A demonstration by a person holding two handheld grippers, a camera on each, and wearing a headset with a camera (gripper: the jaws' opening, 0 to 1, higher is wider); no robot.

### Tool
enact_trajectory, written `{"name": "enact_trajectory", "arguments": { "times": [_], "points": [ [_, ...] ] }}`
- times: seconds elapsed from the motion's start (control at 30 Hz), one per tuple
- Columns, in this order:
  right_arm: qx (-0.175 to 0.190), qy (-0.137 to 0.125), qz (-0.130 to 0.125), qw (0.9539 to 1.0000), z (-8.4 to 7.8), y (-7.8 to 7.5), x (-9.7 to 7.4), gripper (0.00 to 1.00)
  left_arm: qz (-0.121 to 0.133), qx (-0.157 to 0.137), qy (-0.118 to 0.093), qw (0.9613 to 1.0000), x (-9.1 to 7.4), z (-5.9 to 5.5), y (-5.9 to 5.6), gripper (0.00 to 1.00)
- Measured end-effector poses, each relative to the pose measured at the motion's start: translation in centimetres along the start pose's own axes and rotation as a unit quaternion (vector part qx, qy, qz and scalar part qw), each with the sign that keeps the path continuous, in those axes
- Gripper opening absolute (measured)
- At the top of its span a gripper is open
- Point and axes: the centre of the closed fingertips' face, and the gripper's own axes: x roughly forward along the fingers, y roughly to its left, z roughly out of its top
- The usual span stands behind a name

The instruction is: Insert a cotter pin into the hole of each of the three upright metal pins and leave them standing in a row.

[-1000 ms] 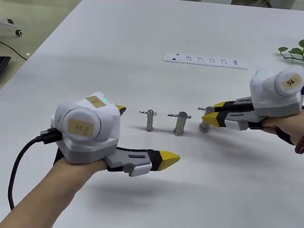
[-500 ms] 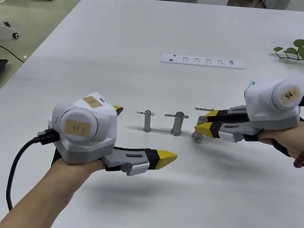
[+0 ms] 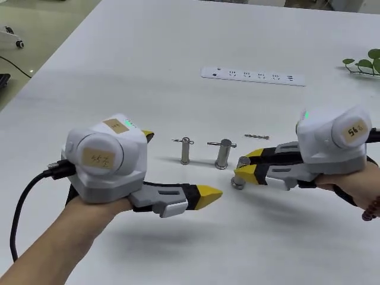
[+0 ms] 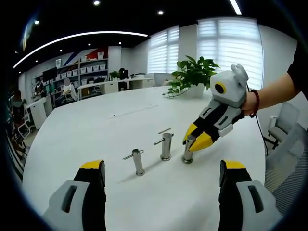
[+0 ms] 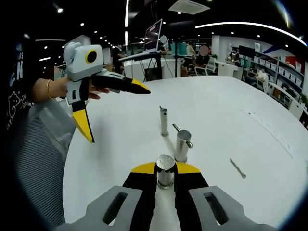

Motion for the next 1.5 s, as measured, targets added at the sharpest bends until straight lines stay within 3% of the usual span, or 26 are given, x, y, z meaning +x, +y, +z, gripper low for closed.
{"name": "enact_trajectory", "arguments": {
  "times": [0.47,0.7,0.77,1.17,1.5],
  "points": [
    [-0.020,0.001,0.018,0.9996,-0.4,0.3,0.2,0.08,0.002,-0.001,-0.003,1.0000,0.0,0.2,0.1,0.99],
    [-0.003,0.000,0.021,0.9998,-0.5,0.4,0.2,0.09,0.000,0.000,0.000,1.0000,0.1,0.1,0.0,0.99],
    [0.022,0.001,0.026,0.9994,-0.5,0.4,0.3,0.09,0.001,0.000,0.001,1.0000,0.1,0.1,0.0,0.99],
    [0.011,-0.001,0.037,0.9993,-0.1,1.0,0.2,0.17,0.001,0.000,0.006,1.0000,0.2,-0.1,0.0,0.99],
    [0.024,0.012,0.040,0.9989,-0.7,0.6,-1.2,0.20,-0.001,0.002,0.004,1.0000,0.2,0.0,0.0,0.99]
  ]
}}
